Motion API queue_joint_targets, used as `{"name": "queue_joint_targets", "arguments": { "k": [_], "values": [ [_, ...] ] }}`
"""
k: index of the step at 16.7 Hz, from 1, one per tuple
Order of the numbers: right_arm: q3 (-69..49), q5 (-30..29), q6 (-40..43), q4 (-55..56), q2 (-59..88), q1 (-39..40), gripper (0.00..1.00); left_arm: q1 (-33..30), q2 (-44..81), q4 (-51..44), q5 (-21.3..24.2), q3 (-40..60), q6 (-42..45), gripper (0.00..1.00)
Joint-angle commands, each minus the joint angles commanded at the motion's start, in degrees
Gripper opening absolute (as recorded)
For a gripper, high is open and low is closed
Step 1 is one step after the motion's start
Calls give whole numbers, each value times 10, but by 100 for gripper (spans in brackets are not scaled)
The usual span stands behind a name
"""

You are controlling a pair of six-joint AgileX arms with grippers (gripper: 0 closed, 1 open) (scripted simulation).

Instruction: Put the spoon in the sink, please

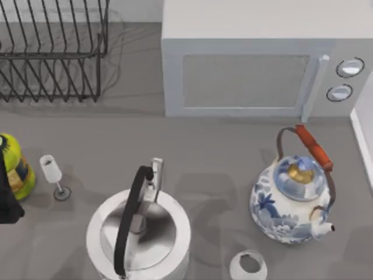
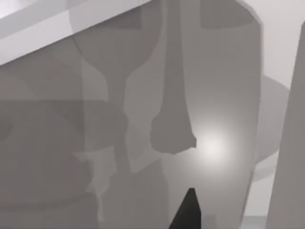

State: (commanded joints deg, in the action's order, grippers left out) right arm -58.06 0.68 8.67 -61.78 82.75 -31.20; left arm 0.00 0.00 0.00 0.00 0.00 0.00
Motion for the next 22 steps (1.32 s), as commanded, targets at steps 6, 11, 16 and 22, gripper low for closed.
{"name": "queue_joint_targets", "arguments": {
  "k": [6,11,16,22],
  "values": [
    [-200,-5,-47,-82,167,38,0,0,0,0,0,0,0,100],
    [-509,-11,-107,-189,379,94,0,0,0,0,0,0,0,100],
    [-825,-16,-169,-285,579,158,0,0,0,0,0,0,0,100],
    [-1048,-25,-224,-346,725,217,0,0,0,0,0,0,0,100]
  ]
}}
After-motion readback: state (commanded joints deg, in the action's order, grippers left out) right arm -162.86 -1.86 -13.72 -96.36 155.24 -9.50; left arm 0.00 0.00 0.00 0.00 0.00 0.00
